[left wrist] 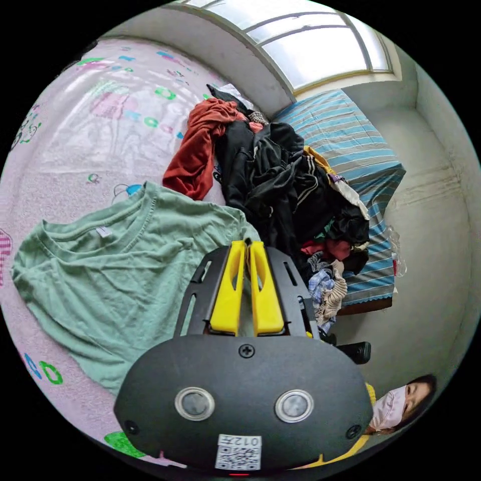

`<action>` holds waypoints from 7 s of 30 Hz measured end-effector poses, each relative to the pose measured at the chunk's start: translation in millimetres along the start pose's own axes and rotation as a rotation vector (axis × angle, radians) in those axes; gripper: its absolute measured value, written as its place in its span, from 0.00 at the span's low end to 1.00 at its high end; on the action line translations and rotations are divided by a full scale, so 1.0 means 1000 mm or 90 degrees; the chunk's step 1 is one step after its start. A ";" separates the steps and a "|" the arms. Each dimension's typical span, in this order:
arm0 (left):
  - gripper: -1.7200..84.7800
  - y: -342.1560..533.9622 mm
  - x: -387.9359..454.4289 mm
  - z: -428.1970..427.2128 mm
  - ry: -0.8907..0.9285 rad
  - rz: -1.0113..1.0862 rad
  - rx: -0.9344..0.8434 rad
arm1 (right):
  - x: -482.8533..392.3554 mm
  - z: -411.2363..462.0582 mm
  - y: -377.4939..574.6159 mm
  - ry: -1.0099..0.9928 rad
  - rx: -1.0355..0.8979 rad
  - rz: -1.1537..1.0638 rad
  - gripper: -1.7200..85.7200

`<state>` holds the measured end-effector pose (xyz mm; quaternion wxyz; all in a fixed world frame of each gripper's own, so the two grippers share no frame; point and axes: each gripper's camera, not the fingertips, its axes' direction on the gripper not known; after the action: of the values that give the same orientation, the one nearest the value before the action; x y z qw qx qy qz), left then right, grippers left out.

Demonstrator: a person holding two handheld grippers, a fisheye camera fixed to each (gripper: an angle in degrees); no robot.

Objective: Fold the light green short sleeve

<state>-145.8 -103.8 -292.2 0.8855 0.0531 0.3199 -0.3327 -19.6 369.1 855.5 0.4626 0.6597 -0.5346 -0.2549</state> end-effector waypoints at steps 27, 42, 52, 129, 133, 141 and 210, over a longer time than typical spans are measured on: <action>0.03 0.158 -0.094 -0.142 -0.152 -0.137 0.363 | -0.067 0.183 0.078 -0.171 -0.204 -0.116 0.10; 0.02 0.091 -0.036 -0.030 -0.274 -0.011 -0.005 | 0.031 0.248 0.068 -0.126 -0.292 0.039 0.03; 0.02 0.055 0.060 0.014 -0.231 0.137 0.020 | 0.147 0.161 0.041 -0.089 -0.203 0.095 0.03; 0.02 0.307 0.195 -0.019 -0.115 -0.099 -0.032 | -0.157 -0.423 -0.003 -0.136 -0.260 0.021 0.04; 0.02 0.338 0.239 -0.012 -0.082 -0.004 -0.107 | -0.107 -0.445 0.001 -0.077 -0.218 0.134 0.04; 0.02 0.503 0.367 -0.033 -0.184 0.246 -0.152 | -0.055 -0.467 -0.013 -0.138 -0.123 0.260 0.03; 0.04 0.832 0.567 -0.014 -0.484 0.423 -0.150 | 0.045 -0.373 0.014 -0.172 -0.261 0.329 0.07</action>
<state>691.2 228.6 -743.3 0.9970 -0.0729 -0.0233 0.0092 296.9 452.8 1040.2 0.5600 0.3566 -0.6775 -0.3165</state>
